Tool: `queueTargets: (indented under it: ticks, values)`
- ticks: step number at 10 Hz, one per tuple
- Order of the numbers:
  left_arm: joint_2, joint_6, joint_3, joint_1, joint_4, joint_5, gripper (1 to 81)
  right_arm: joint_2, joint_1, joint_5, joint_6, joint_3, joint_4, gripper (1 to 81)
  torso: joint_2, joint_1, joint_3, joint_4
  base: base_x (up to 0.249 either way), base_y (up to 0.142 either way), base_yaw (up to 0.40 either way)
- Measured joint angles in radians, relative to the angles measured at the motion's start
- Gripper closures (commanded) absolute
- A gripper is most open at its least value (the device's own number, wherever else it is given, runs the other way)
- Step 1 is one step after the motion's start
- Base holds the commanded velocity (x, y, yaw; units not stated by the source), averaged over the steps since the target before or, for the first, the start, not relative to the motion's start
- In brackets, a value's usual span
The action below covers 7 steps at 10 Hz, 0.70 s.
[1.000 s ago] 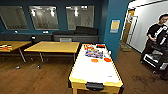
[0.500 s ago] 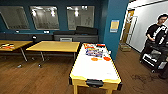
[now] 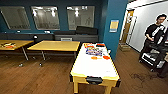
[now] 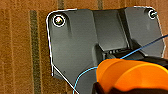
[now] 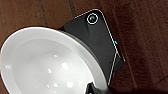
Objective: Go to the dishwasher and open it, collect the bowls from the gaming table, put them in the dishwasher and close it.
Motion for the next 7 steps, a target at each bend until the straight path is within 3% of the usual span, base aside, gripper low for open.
queueTargets:
  ticks: [7]
  values:
    - [0.000,0.000,0.000,0.001,0.000,0.000,81.1,0.007,0.000,-0.003,0.000,-0.001,-0.002,81.1,0.000,0.001,0.000,0.000,0.000,0.000,0.000]
